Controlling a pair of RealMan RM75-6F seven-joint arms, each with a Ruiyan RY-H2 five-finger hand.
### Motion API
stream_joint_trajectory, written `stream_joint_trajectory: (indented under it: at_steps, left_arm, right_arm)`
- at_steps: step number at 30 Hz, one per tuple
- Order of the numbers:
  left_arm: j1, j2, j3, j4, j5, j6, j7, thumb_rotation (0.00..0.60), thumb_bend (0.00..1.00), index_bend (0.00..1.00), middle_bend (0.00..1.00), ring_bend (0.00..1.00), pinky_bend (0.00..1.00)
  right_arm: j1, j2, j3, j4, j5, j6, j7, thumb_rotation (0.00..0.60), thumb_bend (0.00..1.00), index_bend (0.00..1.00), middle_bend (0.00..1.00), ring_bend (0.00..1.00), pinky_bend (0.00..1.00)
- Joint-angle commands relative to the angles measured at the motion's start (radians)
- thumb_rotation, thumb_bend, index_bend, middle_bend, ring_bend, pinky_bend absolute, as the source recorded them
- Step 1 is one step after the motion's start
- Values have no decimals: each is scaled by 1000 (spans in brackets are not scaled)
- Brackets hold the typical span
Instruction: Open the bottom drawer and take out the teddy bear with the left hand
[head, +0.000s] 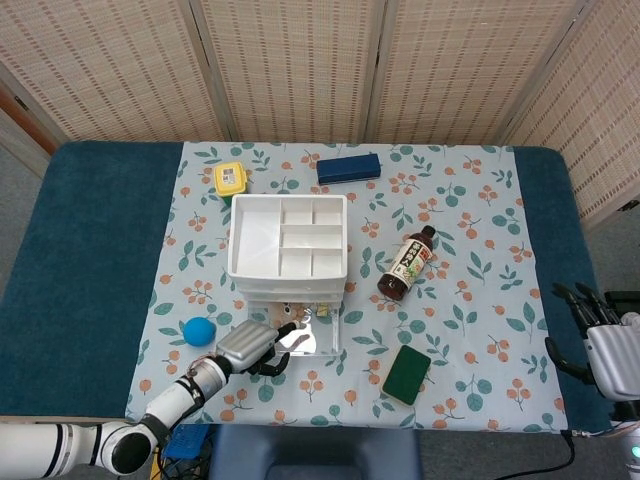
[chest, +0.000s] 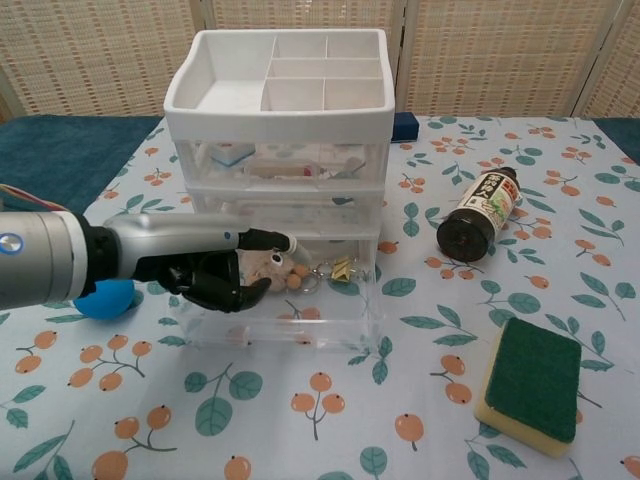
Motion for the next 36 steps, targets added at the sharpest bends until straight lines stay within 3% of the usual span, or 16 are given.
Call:
stream_joint_trajectory:
  at_steps: [1,6,9,27,36]
  left_arm:
    - [-31,-8,11,24,-36,10,25,163,606,77,954,1000,1000]
    - [-68,-30,30,53,-104,40,61,33,613,58,954,1000,1000]
    - [-88,-40,37,65,-145,48,70,1,616,49,954,1000,1000]
    - [-150,-110,76,148,-245,115,122,0,617,33,954,1000,1000]
    - [-166,-80,100,77,-258,136,151,0,616,98,954,1000,1000]
  right_arm:
    - [-1,0,0,2,0,1,2,600,416,77,197,115,196]
    - [-3,-1,0,5,1,3,6,600,416,77,197,116,196]
    - [-3,-1,-1,7,1,3,7,600,416,77,196,116,196]
    - [-6,2,-1,3,9,0,3,600,416,78,196,116,196]
    - [-1,1,1,1,7,-6,-1,600,416,77,196,116,196]
